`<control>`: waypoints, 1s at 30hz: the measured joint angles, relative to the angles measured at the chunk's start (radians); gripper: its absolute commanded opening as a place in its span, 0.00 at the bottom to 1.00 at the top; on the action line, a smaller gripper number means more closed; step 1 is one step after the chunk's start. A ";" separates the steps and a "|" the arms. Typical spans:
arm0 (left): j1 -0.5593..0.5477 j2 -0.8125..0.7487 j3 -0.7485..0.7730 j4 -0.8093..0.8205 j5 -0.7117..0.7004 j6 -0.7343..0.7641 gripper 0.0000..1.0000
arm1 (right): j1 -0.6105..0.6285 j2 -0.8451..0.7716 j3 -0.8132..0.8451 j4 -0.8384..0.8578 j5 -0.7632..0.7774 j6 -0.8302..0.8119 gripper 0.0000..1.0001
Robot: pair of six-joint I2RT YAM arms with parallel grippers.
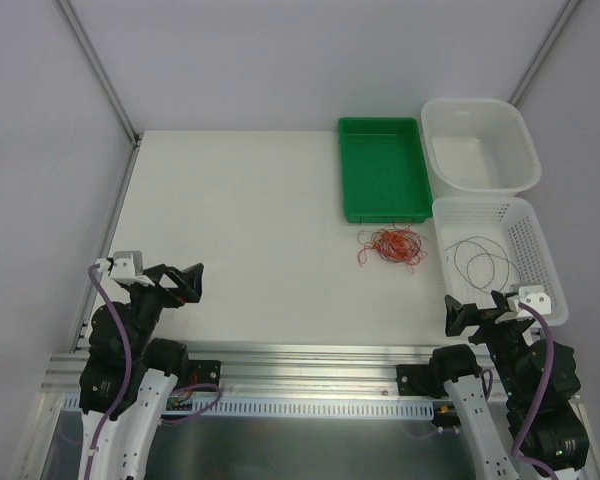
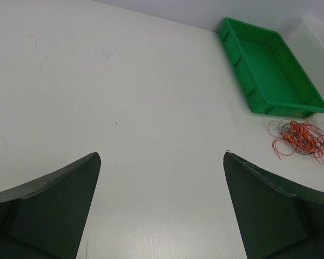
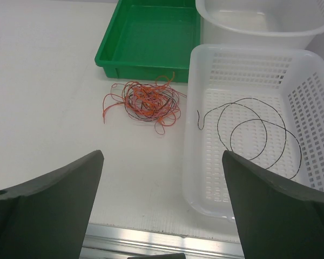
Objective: Untangle the cables
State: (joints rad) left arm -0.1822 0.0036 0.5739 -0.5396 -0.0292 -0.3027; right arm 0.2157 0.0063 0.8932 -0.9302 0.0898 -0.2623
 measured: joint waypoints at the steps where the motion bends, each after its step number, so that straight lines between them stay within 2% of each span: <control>1: 0.000 0.000 0.000 0.000 0.000 0.000 0.99 | 0.000 0.000 0.000 0.000 0.000 0.000 0.97; 14: 0.000 0.000 0.000 0.000 -0.003 -0.001 0.99 | 0.000 0.000 0.005 -0.004 0.066 0.026 0.97; 22: 0.000 0.000 0.000 0.000 -0.006 -0.023 0.99 | 0.000 0.008 0.180 -0.045 -0.009 0.038 0.97; 25: 0.000 0.000 0.000 0.000 -0.005 -0.029 0.99 | 0.000 0.077 0.217 -0.065 -0.017 0.068 0.97; 30: 0.000 0.000 0.000 -0.001 0.003 -0.045 0.99 | 0.000 0.338 0.211 -0.076 -0.027 0.132 0.97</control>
State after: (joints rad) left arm -0.1822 0.0036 0.5739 -0.5404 -0.0257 -0.3477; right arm 0.2161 0.3443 1.1046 -1.0058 0.0628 -0.1299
